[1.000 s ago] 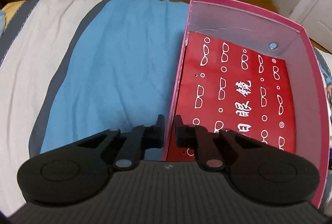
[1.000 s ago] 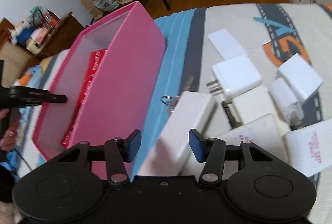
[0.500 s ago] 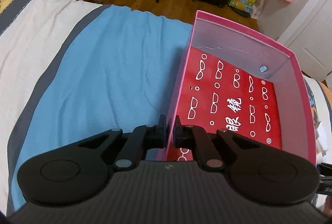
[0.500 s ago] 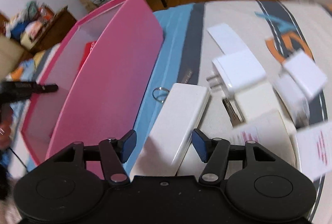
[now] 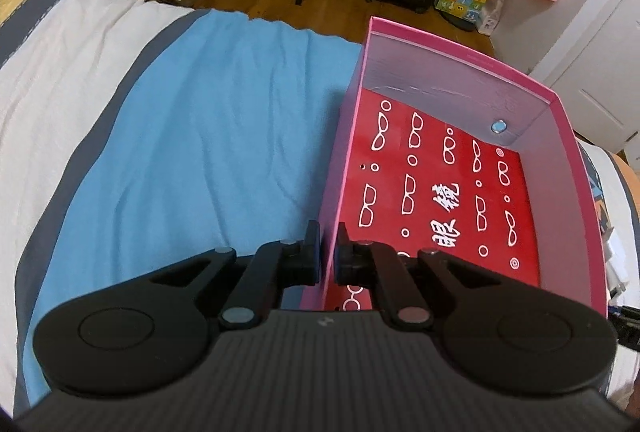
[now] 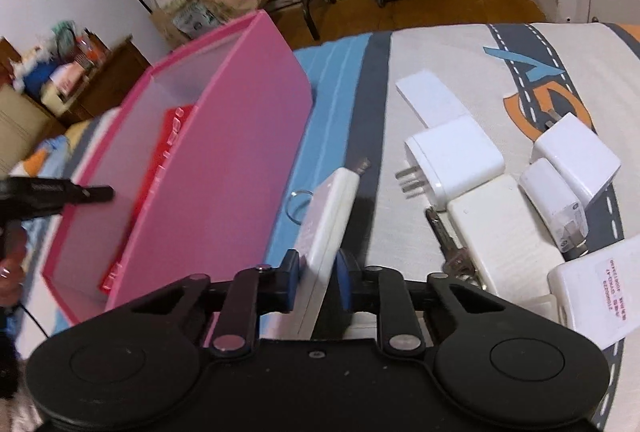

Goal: Organize rigid objects
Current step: 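Move the right gripper to the white remote control and close on it, then lift the white remote with the right gripper and release it into the pink box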

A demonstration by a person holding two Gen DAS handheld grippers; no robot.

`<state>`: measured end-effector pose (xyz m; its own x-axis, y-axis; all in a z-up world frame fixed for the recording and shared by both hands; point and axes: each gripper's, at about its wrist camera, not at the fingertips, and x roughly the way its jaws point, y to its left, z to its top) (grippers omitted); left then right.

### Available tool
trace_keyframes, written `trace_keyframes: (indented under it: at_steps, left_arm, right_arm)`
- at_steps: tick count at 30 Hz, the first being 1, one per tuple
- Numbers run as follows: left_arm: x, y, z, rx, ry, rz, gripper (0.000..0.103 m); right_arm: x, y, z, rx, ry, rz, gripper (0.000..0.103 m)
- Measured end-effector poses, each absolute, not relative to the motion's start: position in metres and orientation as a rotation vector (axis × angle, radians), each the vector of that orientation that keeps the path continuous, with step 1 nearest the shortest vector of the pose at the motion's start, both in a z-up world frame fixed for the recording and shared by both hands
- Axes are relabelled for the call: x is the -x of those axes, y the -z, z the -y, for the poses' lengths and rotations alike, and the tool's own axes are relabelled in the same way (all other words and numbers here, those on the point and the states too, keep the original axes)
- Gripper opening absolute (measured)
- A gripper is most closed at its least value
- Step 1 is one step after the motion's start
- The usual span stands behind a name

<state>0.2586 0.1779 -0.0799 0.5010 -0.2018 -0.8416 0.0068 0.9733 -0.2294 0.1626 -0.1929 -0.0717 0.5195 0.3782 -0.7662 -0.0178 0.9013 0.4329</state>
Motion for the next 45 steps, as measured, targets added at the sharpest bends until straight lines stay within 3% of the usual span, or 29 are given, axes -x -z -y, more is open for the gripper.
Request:
trace_keyframes:
  at_steps: [3,6,9,11,13,17,18,21,25,38,45]
  left_arm:
    - [-0.26,0.081,-0.184,0.24,0.127,-1.054,0.007]
    - [-0.259,0.08,-0.18,0.233,0.124,-1.05,0.006]
    - [-0.259,0.079,-0.179,0.227,0.122,-1.046,0.007]
    - [-0.258,0.079,-0.179,0.232,0.123,-1.047,0.007]
    - [-0.258,0.079,-0.179,0.233,0.124,-1.051,0.007]
    - [-0.257,0.078,-0.179,0.227,0.126,-1.054,0.007]
    - [-0.258,0.078,-0.179,0.229,0.124,-1.056,0.007]
    - [-0.258,0.079,-0.182,0.238,0.113,-1.057,0.006]
    - [-0.258,0.079,-0.181,0.231,0.121,-1.052,0.006]
    - [-0.253,0.073,-0.174,0.197,0.127,-1.041,0.006]
    - [-0.251,0.072,-0.168,0.161,0.142,-1.046,0.006]
  right_arm:
    - [-0.162,0.072,0.19,-0.493,-0.284,-1.005,0.022]
    - [-0.16,0.073,0.172,-0.406,-0.284,-0.997,0.023]
    - [-0.159,0.071,0.161,-0.332,-0.267,-0.987,0.027]
    - [-0.157,0.069,0.157,-0.265,-0.249,-0.979,0.038]
    - [-0.156,0.067,0.158,-0.237,-0.235,-0.984,0.038]
    - [-0.161,0.08,0.172,-0.372,-0.268,-1.075,0.04]
    - [-0.164,0.088,0.175,-0.432,-0.274,-1.11,0.045]
    - [-0.166,0.097,0.175,-0.439,-0.253,-1.128,0.03]
    - [-0.161,0.088,0.175,-0.434,-0.246,-1.076,0.021]
    - [-0.153,0.074,0.158,-0.24,-0.213,-1.021,0.021]
    - [-0.131,0.035,0.167,-0.209,-0.153,-0.875,0.02]
